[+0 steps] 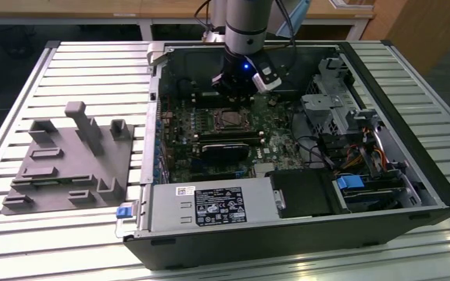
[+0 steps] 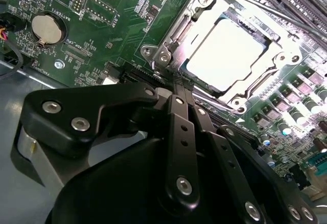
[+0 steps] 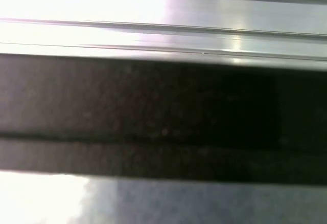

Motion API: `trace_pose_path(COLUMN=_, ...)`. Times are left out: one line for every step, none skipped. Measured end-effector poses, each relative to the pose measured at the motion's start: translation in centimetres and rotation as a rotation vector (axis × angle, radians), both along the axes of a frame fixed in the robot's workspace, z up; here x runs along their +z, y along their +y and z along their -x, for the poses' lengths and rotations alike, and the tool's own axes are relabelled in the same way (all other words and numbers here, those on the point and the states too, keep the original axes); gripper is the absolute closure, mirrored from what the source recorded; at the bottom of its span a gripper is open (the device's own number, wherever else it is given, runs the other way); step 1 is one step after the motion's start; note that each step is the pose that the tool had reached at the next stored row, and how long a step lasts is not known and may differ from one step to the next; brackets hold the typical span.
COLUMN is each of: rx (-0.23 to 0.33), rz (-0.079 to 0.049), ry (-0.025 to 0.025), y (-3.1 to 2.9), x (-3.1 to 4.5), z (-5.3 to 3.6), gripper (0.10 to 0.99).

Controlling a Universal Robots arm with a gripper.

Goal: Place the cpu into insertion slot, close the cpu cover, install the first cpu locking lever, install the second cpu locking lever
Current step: 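Install the first cpu locking lever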

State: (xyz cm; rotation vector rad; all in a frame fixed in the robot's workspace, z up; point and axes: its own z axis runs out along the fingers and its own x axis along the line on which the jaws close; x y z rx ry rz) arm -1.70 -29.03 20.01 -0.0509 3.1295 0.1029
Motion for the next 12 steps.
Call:
trace_pose_path(rx=0.0, rz=0.0, ry=0.0, y=0.0, x=0.0, z=0.0, gripper=0.98)
trace_pose_path(rx=0.0, rz=0.001, ry=0.0001, y=0.0, x=0.01, z=0.0, gripper=0.98)
trace_pose_path(rx=0.0, rz=0.002, ry=0.0001, y=-0.01, x=0.01, z=0.0, gripper=0.98)
trace_pose_path(rx=0.0, rz=0.004, ry=0.0001, y=0.0, x=0.01, z=-0.01, gripper=0.98)
trace_pose_path(rx=0.0, rz=0.007, ry=0.0002, y=0.0, x=0.01, z=0.0, gripper=0.98)
trace_pose_path(rx=0.0, rz=0.009, ry=0.0001, y=0.0, x=0.01, z=0.0, gripper=0.98)
trace_pose_path(rx=0.0, rz=0.011, ry=0.0001, y=-0.01, x=0.01, z=0.0, gripper=0.98)
trace_pose_path(rx=0.0, rz=0.013, ry=0.0002, y=-0.01, x=0.01, z=0.0, gripper=0.98)
trace_pose_path(rx=0.0, rz=0.014, ry=0.0002, y=0.0, x=0.01, z=0.0, gripper=0.98)
trace_pose_path(rx=0.0, rz=0.016, ry=0.0001, y=0.0, x=0.01, z=0.0, gripper=0.98)
trace_pose_path(rx=0.0, rz=0.018, ry=0.0002, y=-0.01, x=0.01, z=0.0, gripper=0.98)
trace_pose_path(rx=0.0, rz=0.019, ry=0.0002, y=-0.01, x=0.0, z=0.0, gripper=0.98)
